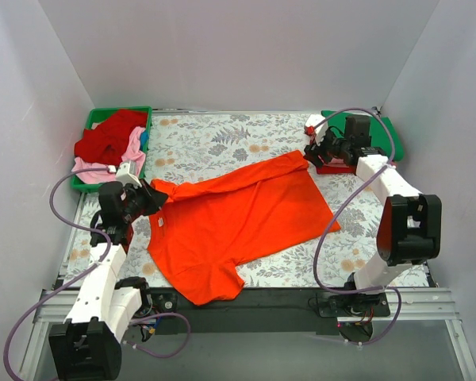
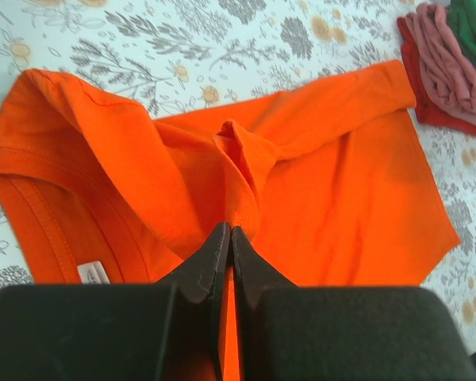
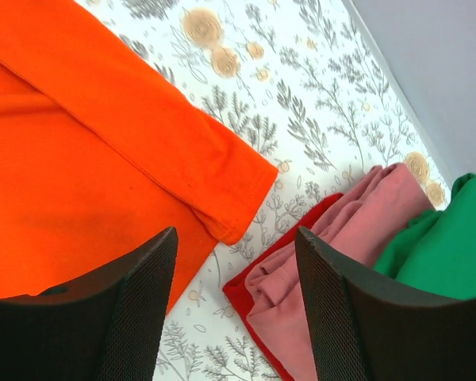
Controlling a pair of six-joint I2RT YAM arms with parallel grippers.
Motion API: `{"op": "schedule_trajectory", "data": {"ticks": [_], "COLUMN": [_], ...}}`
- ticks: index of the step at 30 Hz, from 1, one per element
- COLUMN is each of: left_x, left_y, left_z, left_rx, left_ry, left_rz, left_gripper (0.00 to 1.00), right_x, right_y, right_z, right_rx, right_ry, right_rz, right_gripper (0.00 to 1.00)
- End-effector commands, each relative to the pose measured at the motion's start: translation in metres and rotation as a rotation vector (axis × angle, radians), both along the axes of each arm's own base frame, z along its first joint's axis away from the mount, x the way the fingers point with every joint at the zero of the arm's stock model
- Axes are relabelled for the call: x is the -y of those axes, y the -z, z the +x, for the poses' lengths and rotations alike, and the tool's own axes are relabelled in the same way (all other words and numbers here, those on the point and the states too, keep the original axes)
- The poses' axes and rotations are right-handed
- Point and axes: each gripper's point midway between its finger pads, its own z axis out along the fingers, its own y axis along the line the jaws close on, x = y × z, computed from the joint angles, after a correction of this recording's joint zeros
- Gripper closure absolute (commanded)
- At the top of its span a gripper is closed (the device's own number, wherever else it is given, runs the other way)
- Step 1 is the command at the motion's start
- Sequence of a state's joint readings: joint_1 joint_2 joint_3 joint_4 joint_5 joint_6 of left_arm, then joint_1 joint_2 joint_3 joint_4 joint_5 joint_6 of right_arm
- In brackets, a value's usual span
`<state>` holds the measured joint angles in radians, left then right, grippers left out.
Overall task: Fold and stack the t-shirts
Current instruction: Fold the tshirt
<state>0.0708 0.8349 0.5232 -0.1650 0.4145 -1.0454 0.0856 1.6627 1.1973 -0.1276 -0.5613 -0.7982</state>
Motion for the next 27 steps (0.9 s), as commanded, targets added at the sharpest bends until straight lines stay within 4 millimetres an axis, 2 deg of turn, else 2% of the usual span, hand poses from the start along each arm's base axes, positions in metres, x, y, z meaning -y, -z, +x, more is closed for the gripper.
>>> {"op": "schedule_trajectory", "data": {"ticks": [1, 2, 3, 6, 7, 8, 10, 14, 15, 18, 19, 20, 22, 23, 25, 27], "left_x": [0.012, 0.012, 0.012, 0.004, 0.003, 0.003, 0.000, 0.008, 0.011, 0.023, 0.025, 0.036, 0.046, 0.047, 0.045, 0.042], "left_y": [0.004, 0.002, 0.002, -0.014, -0.015, -0.023, -0.030, -0.022, -0.007, 0.009, 0.032, 0.029, 0.055, 0.052, 0.074, 0.079], "left_z": [-0.013, -0.014, -0.017, -0.019, -0.021, -0.022, -0.020, -0.010, -0.004, 0.007, 0.011, 0.017, 0.022, 0.032, 0.041, 0.051], "left_rx": [-0.022, -0.023, -0.042, -0.039, -0.044, -0.014, -0.009, -0.045, -0.107, -0.170, -0.252, -0.251, -0.322, -0.311, -0.361, -0.374], "left_ry": [0.057, 0.055, 0.044, -0.021, -0.042, -0.049, -0.069, -0.023, 0.001, 0.107, 0.129, 0.179, 0.232, 0.229, 0.219, 0.203], "left_rz": [0.005, 0.007, 0.011, 0.006, 0.008, 0.005, 0.004, -0.014, -0.018, -0.021, -0.018, -0.003, 0.081, 0.127, 0.229, 0.280], "left_gripper": [1.00, 1.00, 0.91, 0.56, 0.38, 0.35, 0.33, 0.32, 0.33, 0.37, 0.39, 0.41, 0.42, 0.42, 0.43, 0.44], "right_x": [-0.014, -0.017, -0.018, -0.021, -0.022, -0.024, -0.026, -0.034, -0.036, -0.042, -0.044, -0.045, -0.045, -0.044, -0.044, -0.046], "right_y": [-0.015, -0.017, -0.017, -0.026, -0.027, -0.028, -0.028, -0.020, -0.016, -0.002, 0.001, 0.004, 0.005, 0.006, 0.008, 0.011], "right_z": [-0.026, -0.030, -0.033, -0.042, -0.046, -0.049, -0.058, -0.075, -0.079, -0.092, -0.096, -0.100, -0.102, -0.103, -0.105, -0.108], "right_rx": [-0.044, -0.058, -0.066, -0.073, -0.076, -0.081, -0.103, -0.163, -0.178, -0.247, -0.263, -0.278, -0.285, -0.285, -0.292, -0.310], "right_ry": [-0.046, -0.049, -0.052, -0.056, -0.059, -0.067, -0.071, -0.100, -0.106, -0.120, -0.126, -0.135, -0.132, -0.129, -0.130, -0.137], "right_rz": [0.097, 0.120, 0.130, 0.161, 0.167, 0.178, 0.197, 0.237, 0.242, 0.275, 0.282, 0.292, 0.293, 0.290, 0.293, 0.302], "right_gripper": [0.32, 0.32, 0.32, 0.32, 0.32, 0.32, 0.31, 0.31, 0.31, 0.31, 0.31, 0.31, 0.31, 0.31, 0.31, 0.31]}}
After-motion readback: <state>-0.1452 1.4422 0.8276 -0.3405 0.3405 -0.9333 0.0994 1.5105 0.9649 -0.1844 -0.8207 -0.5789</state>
